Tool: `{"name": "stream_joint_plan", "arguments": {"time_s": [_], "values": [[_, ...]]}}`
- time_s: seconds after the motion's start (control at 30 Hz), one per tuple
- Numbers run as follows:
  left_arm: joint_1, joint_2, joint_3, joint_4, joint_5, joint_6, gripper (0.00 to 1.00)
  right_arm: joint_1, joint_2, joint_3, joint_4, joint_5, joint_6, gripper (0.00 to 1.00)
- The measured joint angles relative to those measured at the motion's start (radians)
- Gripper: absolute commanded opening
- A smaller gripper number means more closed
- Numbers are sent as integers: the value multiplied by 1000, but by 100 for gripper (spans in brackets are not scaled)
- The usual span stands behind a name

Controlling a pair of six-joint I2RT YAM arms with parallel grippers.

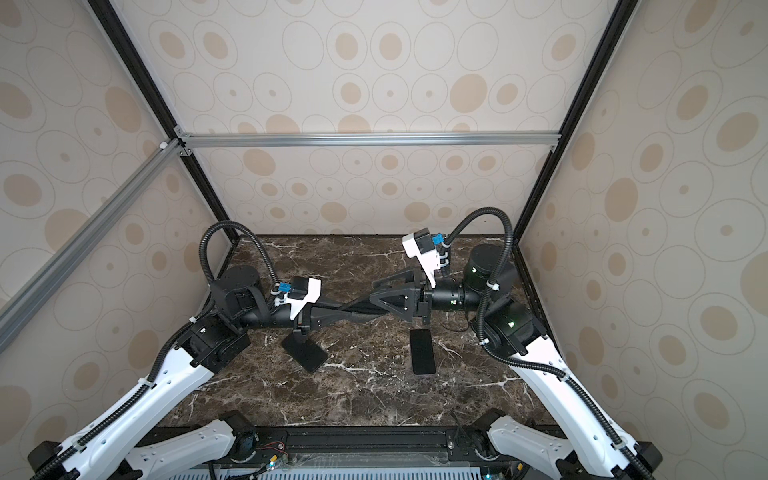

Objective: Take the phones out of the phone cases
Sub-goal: 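Hold the black phone upright in the left gripper, right gripper raised aside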

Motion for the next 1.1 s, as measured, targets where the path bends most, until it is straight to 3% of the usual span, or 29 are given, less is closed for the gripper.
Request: {"name": "stream_joint_plan", "arguments": {"time_s": [1.1], "values": [[0, -18, -5, -14, -109, -2, 0, -4, 47, 16, 35, 44, 137, 51]]}}
